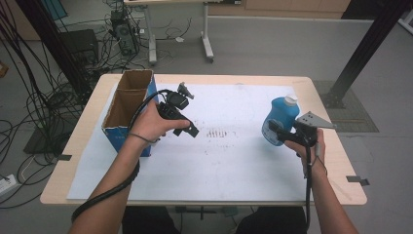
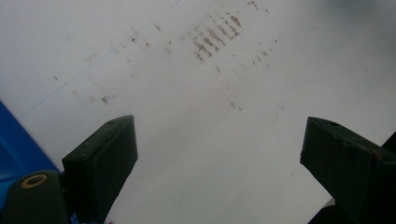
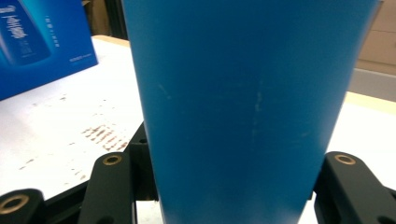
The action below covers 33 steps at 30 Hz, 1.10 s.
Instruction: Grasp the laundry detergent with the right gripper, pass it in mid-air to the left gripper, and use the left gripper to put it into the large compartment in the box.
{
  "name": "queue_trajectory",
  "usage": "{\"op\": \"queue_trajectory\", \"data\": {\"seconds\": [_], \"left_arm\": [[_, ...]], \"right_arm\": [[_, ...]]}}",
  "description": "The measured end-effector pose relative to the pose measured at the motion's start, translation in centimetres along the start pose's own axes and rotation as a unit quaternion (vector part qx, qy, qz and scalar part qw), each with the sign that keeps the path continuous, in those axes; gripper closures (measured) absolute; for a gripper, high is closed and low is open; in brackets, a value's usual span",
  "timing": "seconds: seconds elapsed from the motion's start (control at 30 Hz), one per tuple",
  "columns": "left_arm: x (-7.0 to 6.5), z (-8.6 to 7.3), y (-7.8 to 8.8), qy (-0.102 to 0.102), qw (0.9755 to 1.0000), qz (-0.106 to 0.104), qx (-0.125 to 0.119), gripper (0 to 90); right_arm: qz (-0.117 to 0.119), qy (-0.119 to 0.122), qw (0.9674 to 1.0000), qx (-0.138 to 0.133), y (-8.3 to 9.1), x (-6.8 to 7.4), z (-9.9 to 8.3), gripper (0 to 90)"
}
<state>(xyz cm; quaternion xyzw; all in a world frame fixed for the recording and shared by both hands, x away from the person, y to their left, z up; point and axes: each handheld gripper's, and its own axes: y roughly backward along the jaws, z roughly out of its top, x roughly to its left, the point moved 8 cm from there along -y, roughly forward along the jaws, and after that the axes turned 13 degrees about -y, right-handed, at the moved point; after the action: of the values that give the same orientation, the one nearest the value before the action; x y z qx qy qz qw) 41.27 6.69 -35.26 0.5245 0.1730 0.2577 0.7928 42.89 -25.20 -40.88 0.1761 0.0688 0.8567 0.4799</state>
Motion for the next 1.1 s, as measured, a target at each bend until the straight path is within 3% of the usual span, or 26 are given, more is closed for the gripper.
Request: {"op": "queue_trajectory", "data": {"seconds": [0.27,0.43,0.47,0.57,0.7,0.97,1.1], "left_arm": [[-0.3,0.8,1.7,-0.02,0.9998,0.006,0.006,11.2],[-0.6,1.3,2.7,-0.037,0.9992,0.007,0.009,11.2],[-0.7,1.4,2.9,-0.045,0.9989,0.006,0.013,11.2],[-1.0,1.8,3.5,-0.065,0.9978,0.001,0.016,11.1],[-1.3,2.4,4.3,-0.092,0.9956,-0.013,0.011,10.9],[-2.2,3.4,6.0,-0.123,0.9901,-0.066,-0.01,11.0],[-2.0,3.4,7.0,-0.142,0.9882,-0.057,-0.001,10.9]], "right_arm": [[0.041,0.01,0.999,0.016,0.1,1.5,1.0,43.9],[0.085,0.003,0.996,0.029,0.0,2.8,1.7,43.9],[0.085,0.003,0.996,0.029,0.0,2.8,1.7,43.9],[0.116,-0.01,0.9926,0.034,0.0,3.5,2.2,43.9],[0.137,-0.003,0.9897,0.042,-0.1,4.1,2.6,43.9],[0.183,0.007,0.9817,0.053,-0.2,5.5,3.4,44.0],[0.203,0.01,0.9775,0.056,-0.2,6.1,3.8,44.0]]}}
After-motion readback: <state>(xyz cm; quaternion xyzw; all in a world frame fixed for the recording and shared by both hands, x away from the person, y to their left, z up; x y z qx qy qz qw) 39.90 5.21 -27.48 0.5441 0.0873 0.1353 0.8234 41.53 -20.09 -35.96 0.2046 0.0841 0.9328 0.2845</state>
